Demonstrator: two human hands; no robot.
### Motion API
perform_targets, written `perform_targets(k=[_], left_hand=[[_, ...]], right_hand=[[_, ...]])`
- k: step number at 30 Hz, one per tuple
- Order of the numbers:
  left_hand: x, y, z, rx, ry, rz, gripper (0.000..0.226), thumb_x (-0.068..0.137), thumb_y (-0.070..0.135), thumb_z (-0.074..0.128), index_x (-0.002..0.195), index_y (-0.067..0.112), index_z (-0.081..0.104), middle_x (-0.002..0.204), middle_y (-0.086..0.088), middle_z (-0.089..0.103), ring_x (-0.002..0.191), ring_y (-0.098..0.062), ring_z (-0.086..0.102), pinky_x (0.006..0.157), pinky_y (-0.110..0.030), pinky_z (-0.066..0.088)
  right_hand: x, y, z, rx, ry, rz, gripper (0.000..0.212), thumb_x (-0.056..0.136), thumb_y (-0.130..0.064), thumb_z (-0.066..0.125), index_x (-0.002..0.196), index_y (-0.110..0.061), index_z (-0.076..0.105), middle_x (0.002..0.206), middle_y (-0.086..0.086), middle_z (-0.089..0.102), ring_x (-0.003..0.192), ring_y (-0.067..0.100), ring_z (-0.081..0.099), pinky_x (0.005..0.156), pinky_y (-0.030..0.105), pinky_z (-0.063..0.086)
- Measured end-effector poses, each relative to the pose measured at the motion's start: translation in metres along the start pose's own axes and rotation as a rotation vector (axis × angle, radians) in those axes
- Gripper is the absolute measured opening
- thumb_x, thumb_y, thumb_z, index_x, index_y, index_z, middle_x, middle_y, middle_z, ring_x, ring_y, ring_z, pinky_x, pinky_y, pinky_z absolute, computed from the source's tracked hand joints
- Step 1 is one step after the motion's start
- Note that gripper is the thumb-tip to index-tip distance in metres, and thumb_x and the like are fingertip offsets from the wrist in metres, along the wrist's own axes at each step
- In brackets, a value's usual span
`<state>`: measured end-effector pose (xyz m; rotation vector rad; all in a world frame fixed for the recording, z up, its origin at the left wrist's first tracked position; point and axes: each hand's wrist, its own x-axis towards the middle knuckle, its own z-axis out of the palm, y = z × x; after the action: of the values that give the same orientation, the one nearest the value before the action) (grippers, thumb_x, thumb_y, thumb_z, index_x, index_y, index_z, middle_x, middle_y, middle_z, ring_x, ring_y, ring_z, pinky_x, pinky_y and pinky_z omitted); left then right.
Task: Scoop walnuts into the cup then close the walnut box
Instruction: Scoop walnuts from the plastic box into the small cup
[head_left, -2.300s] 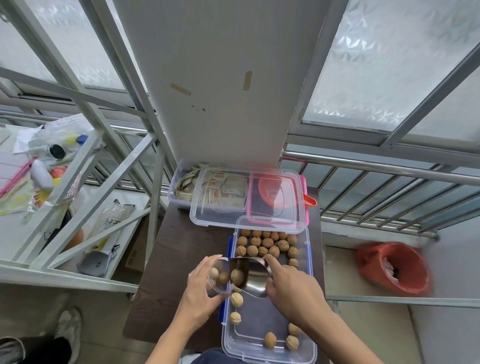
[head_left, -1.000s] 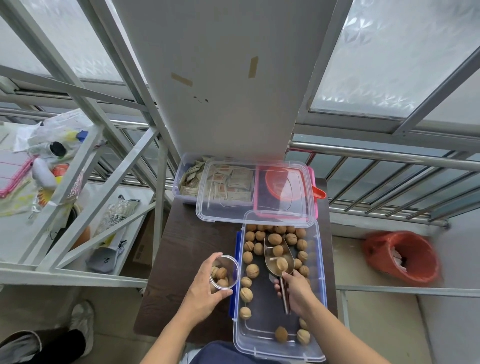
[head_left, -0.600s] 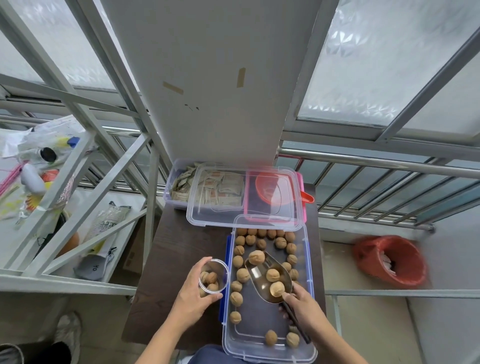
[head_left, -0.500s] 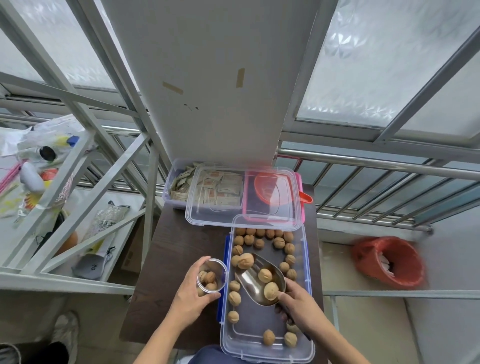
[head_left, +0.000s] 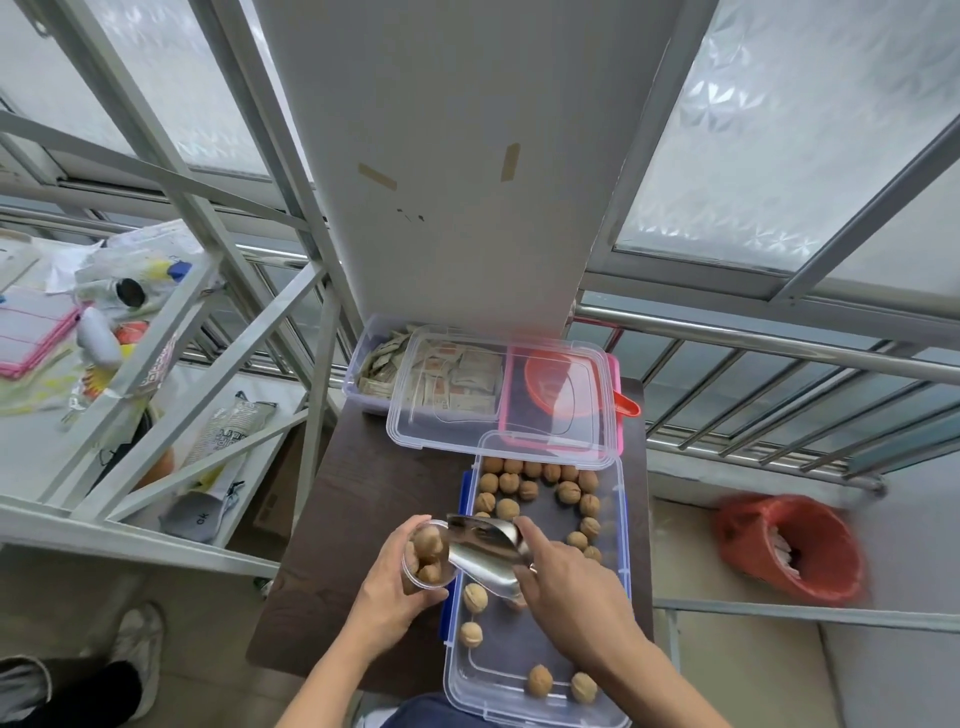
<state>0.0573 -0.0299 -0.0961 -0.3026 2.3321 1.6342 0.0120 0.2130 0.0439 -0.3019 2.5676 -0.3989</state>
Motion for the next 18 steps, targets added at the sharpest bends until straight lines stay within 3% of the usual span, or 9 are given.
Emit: perform_targets(k=[4,8,10,15,18], left_hand=[[-0.001,-0.001,0.001,0.015,0.007,-0.003,0.093,0.074,0.019,0.094,0.149,0.044,0.046,0.152,0.017,0.053,0.143,-0.005,0.050,0.123,-0.037,0.040],[0.000,0.000,0.001,0.039,0.004,-0.020,0.094,0.075,0.015,0.093,0.148,0.048,0.044,0.150,0.022,0.052,0.141,-0.002,0.049,0.121,-0.030,0.040],[0.000,0.000,0.001,0.043,-0.002,-0.020,0.094,0.075,0.014,0.092,0.147,0.050,0.044,0.149,0.024,0.052,0.141,0.000,0.049,0.119,-0.026,0.038],[0.002,-0.001,0.000,0.060,-0.014,-0.023,0.094,0.075,0.014,0.093,0.148,0.048,0.043,0.150,0.023,0.051,0.140,0.003,0.048,0.118,-0.022,0.036],[0.003,0.000,-0.001,0.071,-0.019,-0.021,0.094,0.076,0.013,0.093,0.149,0.045,0.043,0.150,0.023,0.050,0.140,0.008,0.046,0.119,-0.021,0.036]], right_hand=[[-0.006,0.017,-0.008,0.029,0.082,0.054,0.050,0.101,-0.043,0.040,0.149,-0.044,0.028,0.118,-0.001,0.070,0.106,0.029,0.067,0.078,0.042,0.054],[0.003,0.053,0.012,0.025,0.088,0.210,0.043,0.100,-0.038,0.039,0.142,-0.038,0.034,0.112,0.006,0.071,0.100,0.036,0.069,0.077,0.043,0.054],[0.009,0.073,0.030,-0.029,-0.014,0.275,0.036,0.098,-0.031,0.037,0.134,-0.031,0.040,0.110,0.010,0.070,0.098,0.040,0.069,0.076,0.044,0.054],[0.016,0.098,0.073,-0.070,-0.343,0.373,0.031,0.091,-0.021,0.032,0.112,-0.019,0.055,0.127,0.015,0.068,0.114,0.038,0.067,0.081,0.041,0.049],[0.026,0.090,0.095,0.130,-0.429,0.386,0.021,0.097,-0.021,0.039,0.106,-0.011,0.055,0.115,0.017,0.070,0.099,0.035,0.067,0.073,0.031,0.042]])
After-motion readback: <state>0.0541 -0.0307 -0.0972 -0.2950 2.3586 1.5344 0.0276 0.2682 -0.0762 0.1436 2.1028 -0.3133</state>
